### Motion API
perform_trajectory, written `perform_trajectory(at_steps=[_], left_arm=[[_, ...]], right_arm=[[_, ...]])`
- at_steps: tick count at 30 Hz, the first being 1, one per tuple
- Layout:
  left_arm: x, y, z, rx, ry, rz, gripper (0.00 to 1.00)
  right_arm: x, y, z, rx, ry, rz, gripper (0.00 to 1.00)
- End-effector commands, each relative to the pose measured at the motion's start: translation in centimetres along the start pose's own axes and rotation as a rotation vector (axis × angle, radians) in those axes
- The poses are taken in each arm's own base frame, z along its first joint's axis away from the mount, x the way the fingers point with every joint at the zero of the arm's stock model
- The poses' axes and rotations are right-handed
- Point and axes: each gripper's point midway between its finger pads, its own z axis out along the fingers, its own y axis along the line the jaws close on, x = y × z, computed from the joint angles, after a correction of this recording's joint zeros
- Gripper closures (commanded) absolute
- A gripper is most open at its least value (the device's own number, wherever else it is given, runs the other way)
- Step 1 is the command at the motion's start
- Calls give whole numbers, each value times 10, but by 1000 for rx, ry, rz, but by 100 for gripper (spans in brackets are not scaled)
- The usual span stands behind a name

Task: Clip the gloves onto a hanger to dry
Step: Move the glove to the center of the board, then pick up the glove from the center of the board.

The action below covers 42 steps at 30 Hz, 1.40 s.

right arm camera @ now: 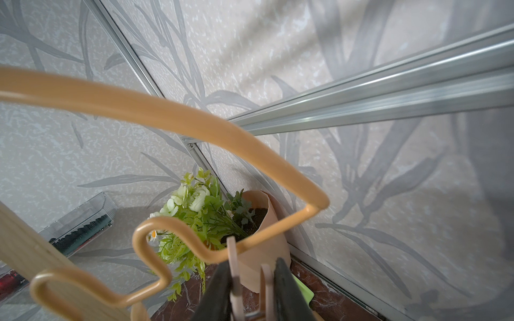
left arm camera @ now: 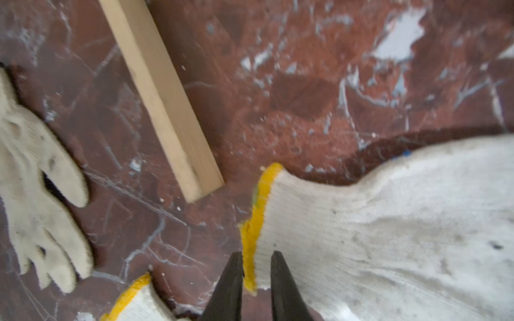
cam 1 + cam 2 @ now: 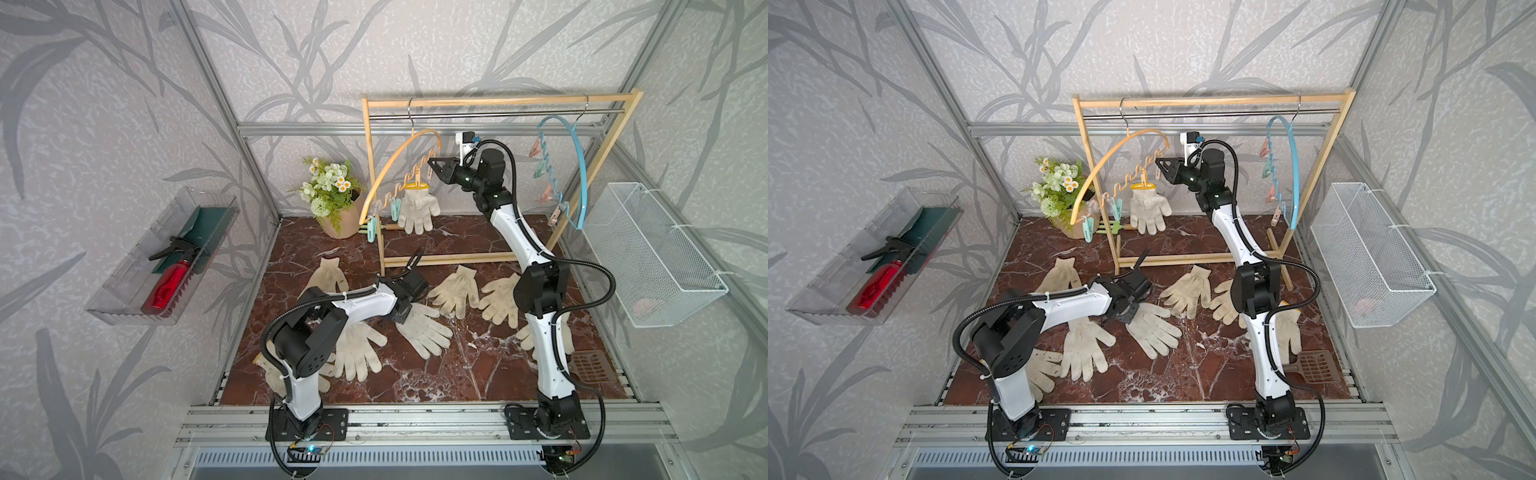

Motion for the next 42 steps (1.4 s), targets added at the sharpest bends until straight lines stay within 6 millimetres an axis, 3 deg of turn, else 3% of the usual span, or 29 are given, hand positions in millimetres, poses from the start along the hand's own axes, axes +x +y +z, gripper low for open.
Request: perform_trajectory(at_steps=[1, 5, 10, 13, 20, 32, 34, 39, 42], left_arm=[[-17, -5, -30, 59, -47, -80, 77], [-17, -8, -44, 106, -21, -282, 69], [-10, 3, -55, 12, 104, -495, 67], [-15, -13, -56, 84, 135, -590, 67], [-13, -23, -34, 74, 191, -698, 67], [13, -35, 2, 11, 311, -636, 57], [18, -37, 9, 7, 323, -619, 63], [31, -40, 23, -3, 338, -538, 90], [38, -42, 27, 14, 333, -454, 100]], right_arm=[[-36, 27, -13, -31, -60, -51, 73], [-36, 28, -13, -32, -63, -50, 73], [-37, 30, -14, -41, -67, -49, 73], [-38, 30, -13, -47, -70, -45, 73], [-39, 30, -12, -52, -81, -37, 72], [-42, 32, -13, -53, -88, -43, 71], [-43, 33, -14, -56, -88, -44, 71], [-42, 33, -14, -53, -83, -43, 71], [-42, 34, -15, -53, -80, -44, 71]])
